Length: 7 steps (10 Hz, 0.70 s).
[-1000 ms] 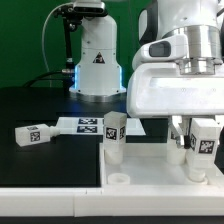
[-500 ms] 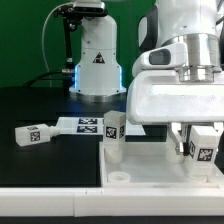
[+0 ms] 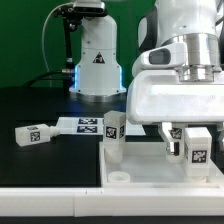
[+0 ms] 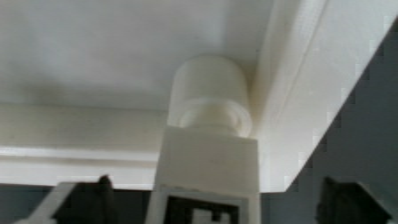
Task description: Assemble square table
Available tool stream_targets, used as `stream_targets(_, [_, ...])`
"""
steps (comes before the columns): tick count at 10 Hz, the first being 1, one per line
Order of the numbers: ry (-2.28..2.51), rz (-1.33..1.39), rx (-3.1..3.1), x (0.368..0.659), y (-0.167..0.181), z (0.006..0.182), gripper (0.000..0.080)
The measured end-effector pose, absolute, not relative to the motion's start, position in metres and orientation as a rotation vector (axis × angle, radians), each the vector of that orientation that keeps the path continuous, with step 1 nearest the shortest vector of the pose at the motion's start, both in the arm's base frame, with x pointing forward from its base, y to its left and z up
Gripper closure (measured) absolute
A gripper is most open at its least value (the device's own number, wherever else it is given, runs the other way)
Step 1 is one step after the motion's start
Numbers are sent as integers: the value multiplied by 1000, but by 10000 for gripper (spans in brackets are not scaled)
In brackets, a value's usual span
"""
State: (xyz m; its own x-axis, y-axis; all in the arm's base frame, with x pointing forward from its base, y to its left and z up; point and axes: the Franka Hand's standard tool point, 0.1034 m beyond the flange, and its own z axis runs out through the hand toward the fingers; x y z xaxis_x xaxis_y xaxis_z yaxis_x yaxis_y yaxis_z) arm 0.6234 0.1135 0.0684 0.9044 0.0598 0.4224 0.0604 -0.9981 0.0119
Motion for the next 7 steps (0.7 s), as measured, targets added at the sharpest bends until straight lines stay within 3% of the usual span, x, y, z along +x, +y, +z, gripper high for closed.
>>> stream_targets(1, [-73,-625,-3070,630,113,80,166])
stream_targets(3, [-36,-557,-3086,637,102,78,152])
stream_targets(7, [139,-80,-3107,640,104,88,151])
